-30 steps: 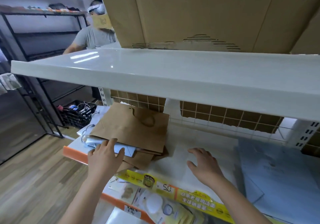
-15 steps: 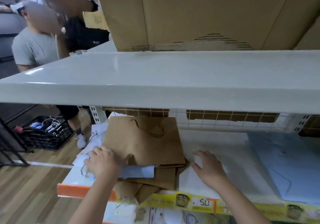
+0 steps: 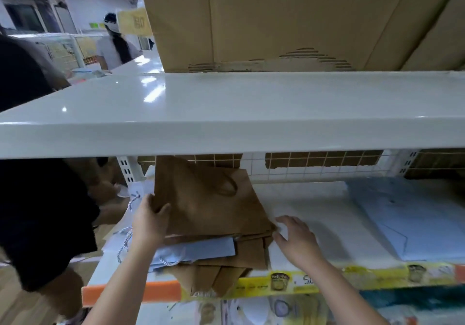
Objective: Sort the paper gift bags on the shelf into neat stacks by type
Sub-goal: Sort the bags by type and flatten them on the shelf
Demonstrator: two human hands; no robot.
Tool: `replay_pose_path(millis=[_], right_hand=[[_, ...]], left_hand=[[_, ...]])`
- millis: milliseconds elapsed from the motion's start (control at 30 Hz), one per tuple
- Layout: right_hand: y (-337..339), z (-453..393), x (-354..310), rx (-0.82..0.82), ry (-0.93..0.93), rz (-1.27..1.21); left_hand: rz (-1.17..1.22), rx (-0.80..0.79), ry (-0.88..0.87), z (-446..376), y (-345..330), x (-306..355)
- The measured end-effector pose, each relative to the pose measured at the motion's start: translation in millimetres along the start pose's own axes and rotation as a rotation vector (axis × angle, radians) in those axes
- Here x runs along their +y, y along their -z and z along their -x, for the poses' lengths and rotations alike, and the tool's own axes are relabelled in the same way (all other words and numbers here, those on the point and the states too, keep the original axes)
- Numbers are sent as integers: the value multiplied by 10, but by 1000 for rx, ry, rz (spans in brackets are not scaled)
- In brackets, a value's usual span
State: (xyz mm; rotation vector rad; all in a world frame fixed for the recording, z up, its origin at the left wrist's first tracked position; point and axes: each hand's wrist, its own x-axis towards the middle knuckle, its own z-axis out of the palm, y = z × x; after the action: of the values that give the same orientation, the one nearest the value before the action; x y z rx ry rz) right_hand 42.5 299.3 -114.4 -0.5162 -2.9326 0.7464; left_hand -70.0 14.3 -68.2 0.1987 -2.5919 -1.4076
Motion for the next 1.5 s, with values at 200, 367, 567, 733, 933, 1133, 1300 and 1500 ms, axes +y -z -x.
replay_pose_path(millis=[200, 367, 567, 733, 933, 1133, 1300, 1500], right_hand=[[-103, -37, -164, 7, -50, -57], [-235, -129, -369, -23, -53, -72], [-383, -266, -668, -26, -70, -101], [-536, -408, -954, -72, -51, -231], [-688, -522, -1192, -31, -68, -35], [-630, -621, -1340, -84, -159, -248], [-444, -461, -1306, -143, -68, -648], [-49, -262, -938, -77, -136, -1172]], left_hand=[[450, -25, 32, -73, 659, -147], [523, -1, 77, -21, 1204, -375], [510, 83, 98, 87, 1582, -684], [419, 88, 108, 79, 1698, -930], [389, 67, 93, 119, 1735, -1030], [468, 70, 102, 148, 1753, -1062], [602, 36, 135, 162, 1716, -974], [744, -64, 175, 159, 1443, -751]])
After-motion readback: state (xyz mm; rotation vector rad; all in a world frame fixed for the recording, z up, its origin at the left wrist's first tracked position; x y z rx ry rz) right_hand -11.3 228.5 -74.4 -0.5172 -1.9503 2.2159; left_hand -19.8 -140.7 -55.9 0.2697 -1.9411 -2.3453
